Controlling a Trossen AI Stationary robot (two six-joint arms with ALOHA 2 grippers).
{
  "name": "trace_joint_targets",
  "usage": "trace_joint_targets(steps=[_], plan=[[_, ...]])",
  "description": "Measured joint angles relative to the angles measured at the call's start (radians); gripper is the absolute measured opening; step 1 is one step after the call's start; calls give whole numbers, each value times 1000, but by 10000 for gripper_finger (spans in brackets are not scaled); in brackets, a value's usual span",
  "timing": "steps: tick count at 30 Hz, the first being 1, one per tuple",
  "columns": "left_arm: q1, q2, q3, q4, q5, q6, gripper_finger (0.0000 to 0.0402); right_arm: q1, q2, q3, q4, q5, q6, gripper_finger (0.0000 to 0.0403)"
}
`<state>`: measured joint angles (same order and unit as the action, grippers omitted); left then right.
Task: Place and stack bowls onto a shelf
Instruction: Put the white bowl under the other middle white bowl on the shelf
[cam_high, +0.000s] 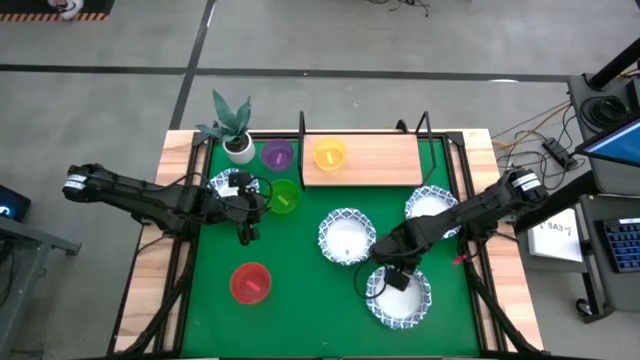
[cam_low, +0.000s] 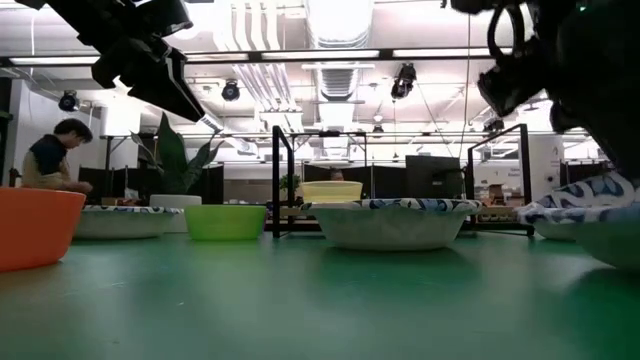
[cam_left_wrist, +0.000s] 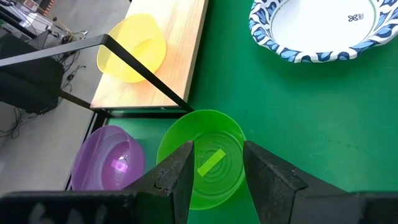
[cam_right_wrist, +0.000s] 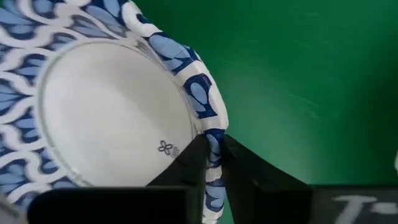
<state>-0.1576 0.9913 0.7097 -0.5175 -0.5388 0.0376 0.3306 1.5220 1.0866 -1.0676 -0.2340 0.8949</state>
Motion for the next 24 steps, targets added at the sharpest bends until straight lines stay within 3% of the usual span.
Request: trace_joint_targets(steps=[8,14,24], plan=[[0,0,0,1,0,0,120,-38,-12,32,-106,3,3,113],[0,0,0,4,0,0,120,-163,-23,153,-60,184,-27,152],[0,0,0,0,0,1,120,-378,28,151,271,243,-509,177]])
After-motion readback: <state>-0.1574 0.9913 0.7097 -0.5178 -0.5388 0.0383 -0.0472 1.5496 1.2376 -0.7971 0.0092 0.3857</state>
